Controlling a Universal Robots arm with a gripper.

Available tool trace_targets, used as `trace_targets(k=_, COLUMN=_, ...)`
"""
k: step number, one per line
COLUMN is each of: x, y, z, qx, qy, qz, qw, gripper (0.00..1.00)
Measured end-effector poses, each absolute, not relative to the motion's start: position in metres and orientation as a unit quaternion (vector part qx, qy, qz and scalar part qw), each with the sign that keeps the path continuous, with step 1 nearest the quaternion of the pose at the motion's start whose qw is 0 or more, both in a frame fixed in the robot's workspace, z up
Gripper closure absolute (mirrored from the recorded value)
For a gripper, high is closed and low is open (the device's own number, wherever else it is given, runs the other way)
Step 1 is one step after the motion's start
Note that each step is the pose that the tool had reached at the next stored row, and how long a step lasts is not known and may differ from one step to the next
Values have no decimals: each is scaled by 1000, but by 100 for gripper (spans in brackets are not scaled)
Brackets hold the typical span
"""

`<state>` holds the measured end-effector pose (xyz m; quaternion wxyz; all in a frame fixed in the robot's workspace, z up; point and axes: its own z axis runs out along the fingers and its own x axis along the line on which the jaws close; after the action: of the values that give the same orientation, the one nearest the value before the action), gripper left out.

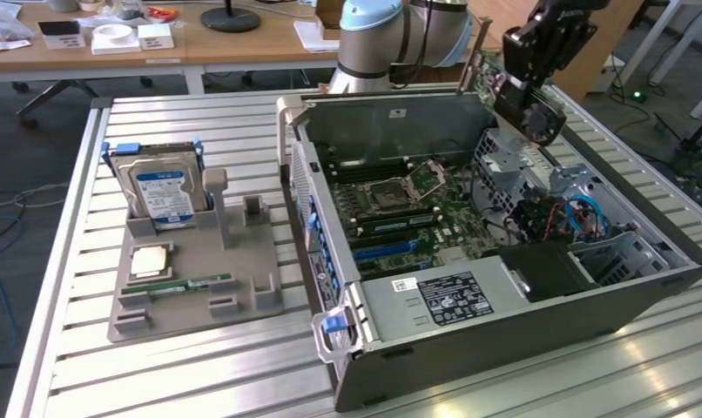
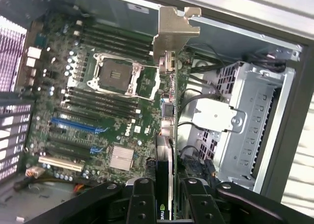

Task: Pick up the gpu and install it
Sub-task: 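Insert the gpu into the slot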

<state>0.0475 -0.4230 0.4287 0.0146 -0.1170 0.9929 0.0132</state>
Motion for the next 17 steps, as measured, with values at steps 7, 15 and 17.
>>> trace_targets(k=7, x=47, y=-423, z=429, qx=-175, qy=984, qz=11, qw=13, gripper=74)
trace_targets(k=15, x=48, y=-423, z=428, qx=-238, qy=971, qz=10, qw=12, gripper=74)
trace_targets(k=17, x=48, y=-423, z=428, qx=-253, qy=967, qz=10, qw=12, gripper=74)
